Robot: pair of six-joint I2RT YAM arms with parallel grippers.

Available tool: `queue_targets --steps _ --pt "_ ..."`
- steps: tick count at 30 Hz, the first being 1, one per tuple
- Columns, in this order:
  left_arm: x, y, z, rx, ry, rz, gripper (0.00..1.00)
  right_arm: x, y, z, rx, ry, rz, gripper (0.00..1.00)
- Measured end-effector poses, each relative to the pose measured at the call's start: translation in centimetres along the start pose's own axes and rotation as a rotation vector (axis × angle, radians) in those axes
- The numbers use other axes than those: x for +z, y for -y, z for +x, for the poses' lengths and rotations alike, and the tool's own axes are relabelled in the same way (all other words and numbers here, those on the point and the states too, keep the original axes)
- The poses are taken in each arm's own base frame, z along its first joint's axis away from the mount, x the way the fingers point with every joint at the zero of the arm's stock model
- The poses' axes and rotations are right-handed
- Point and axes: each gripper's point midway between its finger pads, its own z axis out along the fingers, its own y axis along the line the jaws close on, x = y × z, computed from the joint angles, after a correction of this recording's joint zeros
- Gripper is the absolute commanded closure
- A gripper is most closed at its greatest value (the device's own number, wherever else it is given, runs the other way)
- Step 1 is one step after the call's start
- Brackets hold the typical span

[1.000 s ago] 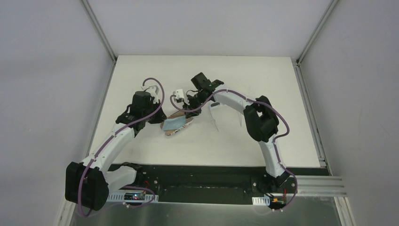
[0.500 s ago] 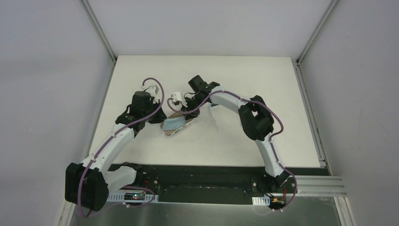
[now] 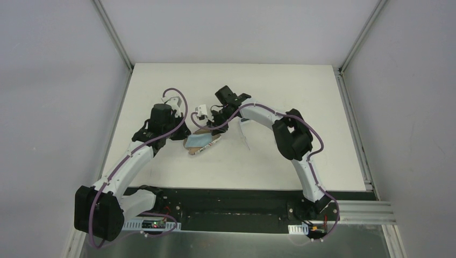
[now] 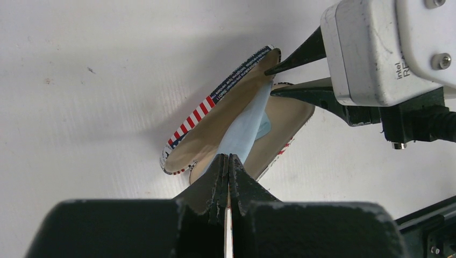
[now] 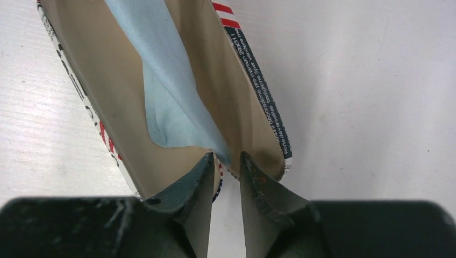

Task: Organize the sunglasses

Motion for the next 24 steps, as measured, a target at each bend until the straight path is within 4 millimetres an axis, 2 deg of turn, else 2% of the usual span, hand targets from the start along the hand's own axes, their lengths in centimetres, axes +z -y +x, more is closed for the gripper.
queue_targets --steps 4,8,18,24 --pt "0.0 0.0 0.0 0.000 0.000 0.000 1.00 0.1 0.1 0.0 0.000 0.001 0.001 0.90" --pt "0.1 0.0 0.1 0.000 0.000 0.000 1.00 0.2 0.1 0.1 0.006 -0.003 -0.001 1.00" --pt "0.1 -0.3 0.4 -0.002 0.003 -0.007 1.00 -0.6 0.1 -0.4 0.007 -0.019 -0.005 1.00" --pt "-1.0 -0.1 0.4 -0.053 0.066 0.007 1.00 -2.0 0.2 -1.5 0.009 -0.031 0.004 1.00"
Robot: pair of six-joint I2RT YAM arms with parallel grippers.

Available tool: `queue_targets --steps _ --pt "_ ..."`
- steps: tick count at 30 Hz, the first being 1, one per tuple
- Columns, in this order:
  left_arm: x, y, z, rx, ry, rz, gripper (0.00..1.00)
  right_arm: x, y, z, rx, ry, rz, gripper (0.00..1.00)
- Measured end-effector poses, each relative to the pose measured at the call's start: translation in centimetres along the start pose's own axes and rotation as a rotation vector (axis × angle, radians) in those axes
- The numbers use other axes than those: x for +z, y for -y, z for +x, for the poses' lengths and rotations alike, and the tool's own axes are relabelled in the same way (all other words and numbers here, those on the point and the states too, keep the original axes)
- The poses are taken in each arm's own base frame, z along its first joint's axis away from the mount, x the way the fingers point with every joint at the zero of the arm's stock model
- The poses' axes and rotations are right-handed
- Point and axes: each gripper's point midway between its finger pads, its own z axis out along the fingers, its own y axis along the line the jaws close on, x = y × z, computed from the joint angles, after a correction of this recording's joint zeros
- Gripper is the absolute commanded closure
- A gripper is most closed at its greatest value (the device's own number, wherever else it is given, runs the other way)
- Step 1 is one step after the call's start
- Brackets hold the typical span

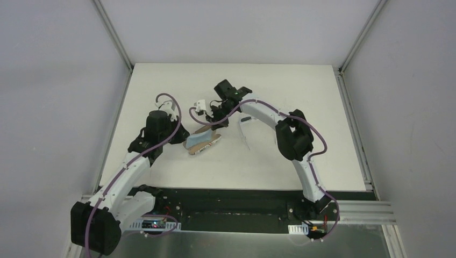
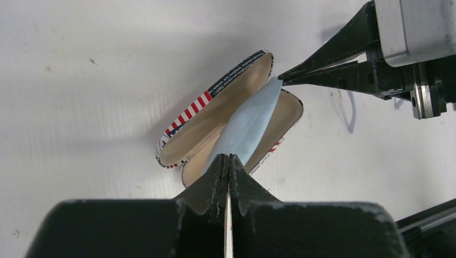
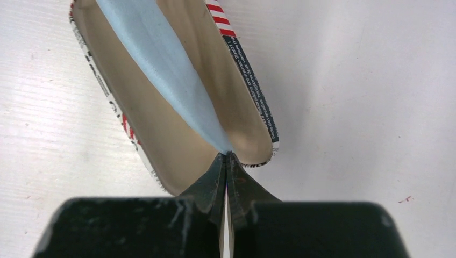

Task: Organize the sunglasses

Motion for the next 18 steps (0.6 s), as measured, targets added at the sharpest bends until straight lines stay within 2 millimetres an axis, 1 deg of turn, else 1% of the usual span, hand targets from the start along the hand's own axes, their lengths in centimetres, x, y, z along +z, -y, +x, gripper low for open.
queue_targets --steps 4,13,18 --pt "-1.0 0.5 -0.5 -0.069 0.069 0.024 1.00 -1.5 -0.2 -1.0 -0.002 -0.013 0.008 1.00" --pt "-2.8 1.4 -0.4 -0.210 0.144 0.083 1.00 -5.1 -1.9 -3.4 -0.024 -0.040 0.040 1.00" --pt "-3.4 1.9 -0.3 -0.265 0.159 0.109 1.00 -6.2 -3.1 -3.9 -0.024 -0.061 0.030 1.00"
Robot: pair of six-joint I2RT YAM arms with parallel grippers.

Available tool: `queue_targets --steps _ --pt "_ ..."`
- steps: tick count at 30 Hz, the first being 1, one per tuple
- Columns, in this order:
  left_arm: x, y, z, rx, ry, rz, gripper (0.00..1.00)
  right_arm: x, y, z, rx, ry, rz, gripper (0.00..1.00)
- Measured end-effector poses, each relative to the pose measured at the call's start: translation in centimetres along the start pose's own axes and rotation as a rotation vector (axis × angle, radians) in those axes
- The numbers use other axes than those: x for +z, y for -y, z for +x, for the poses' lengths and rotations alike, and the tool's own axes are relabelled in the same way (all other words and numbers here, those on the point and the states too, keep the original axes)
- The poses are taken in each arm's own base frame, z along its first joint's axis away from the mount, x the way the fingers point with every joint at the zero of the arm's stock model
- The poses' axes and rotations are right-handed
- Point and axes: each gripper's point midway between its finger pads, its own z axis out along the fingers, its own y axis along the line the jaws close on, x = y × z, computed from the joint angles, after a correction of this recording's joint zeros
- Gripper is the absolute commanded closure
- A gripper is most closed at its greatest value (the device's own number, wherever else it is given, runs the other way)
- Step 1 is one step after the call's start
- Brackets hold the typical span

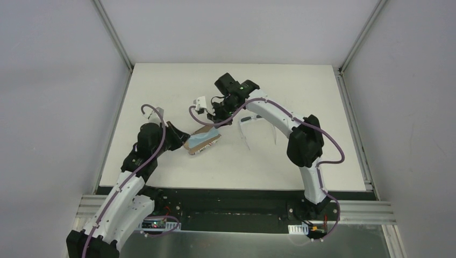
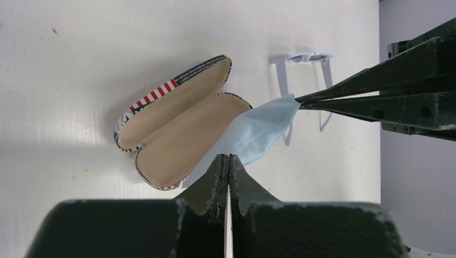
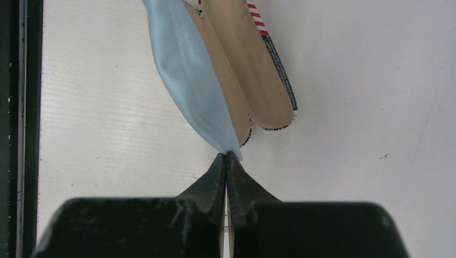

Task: Organize the sunglasses

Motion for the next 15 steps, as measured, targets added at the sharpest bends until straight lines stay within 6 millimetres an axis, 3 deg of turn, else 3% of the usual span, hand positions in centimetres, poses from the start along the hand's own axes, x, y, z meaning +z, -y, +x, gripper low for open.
queue_targets --steps 8,15 --pt "0.4 0.1 3.0 -0.058 -0.101 0.005 1.00 0.1 -2.2 0.6 0.028 -0.059 -0.054 1.00" --pt "0.2 1.0 4.7 -0.068 -0.155 0.020 1.00 0.1 -2.9 1.2 0.045 -0.088 -0.072 1.00"
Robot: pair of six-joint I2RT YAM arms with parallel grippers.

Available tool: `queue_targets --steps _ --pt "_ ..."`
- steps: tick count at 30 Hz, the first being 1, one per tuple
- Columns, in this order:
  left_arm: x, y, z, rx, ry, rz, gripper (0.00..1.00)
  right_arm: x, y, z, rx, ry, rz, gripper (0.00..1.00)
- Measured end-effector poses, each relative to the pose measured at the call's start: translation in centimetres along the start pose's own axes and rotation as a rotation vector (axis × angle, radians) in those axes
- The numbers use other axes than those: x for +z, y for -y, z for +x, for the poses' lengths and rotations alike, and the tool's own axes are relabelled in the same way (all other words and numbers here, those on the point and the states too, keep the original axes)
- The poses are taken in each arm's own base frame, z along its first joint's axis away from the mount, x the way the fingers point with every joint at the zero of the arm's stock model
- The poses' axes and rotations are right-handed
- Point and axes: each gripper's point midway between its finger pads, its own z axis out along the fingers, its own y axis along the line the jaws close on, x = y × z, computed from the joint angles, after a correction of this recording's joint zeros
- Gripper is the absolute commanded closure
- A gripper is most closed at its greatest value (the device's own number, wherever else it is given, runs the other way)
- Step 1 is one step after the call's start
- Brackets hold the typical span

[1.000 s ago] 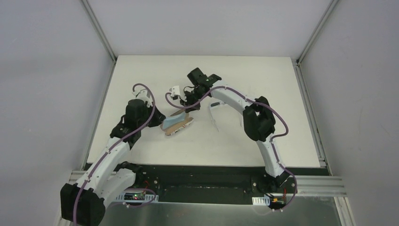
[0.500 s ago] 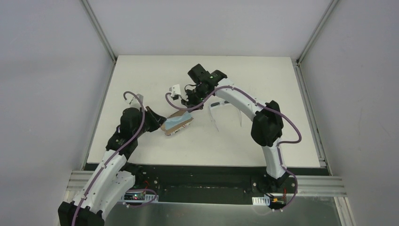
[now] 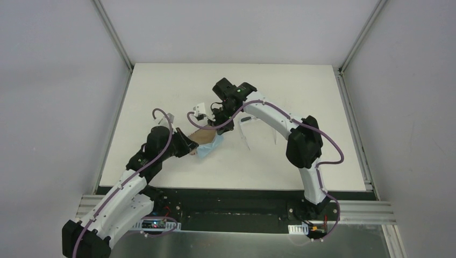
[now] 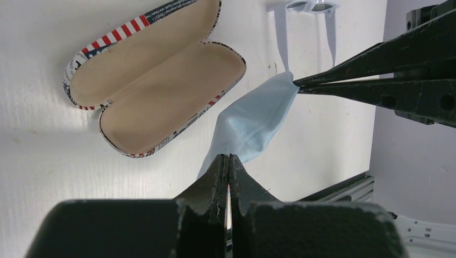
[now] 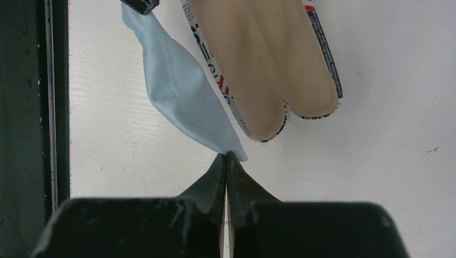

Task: Organize the sunglasses

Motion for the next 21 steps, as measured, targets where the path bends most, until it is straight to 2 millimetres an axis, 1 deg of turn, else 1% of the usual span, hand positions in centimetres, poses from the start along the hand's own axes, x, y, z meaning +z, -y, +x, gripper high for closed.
queue_targets --steps 3,7,11,16,21 --pt "0.2 -0.5 0.4 -0.005 -0.006 -0.030 1.00 0.2 -0.1 0.5 0.007 -0.015 0.000 1.00" --pt "0.2 -2.4 0.1 -0.043 0.028 -0.130 1.00 0.3 0.1 0.9 0.019 -0.029 0.008 1.00" --pt "0.1 -3.6 -0.3 -0.066 0.062 -0.192 1.00 0.7 0.6 0.9 0.032 -0.027 0.019 1.00" --pt "0.5 -4.6 -0.3 -0.078 0.064 -0.241 1.00 2.0 1.7 1.0 0.053 -0.030 0.023 1.00" --pt "0.5 -5.2 -0.8 -0.075 0.092 -0.272 1.00 3.3 2.6 1.6 0.076 -0.041 0.024 1.00"
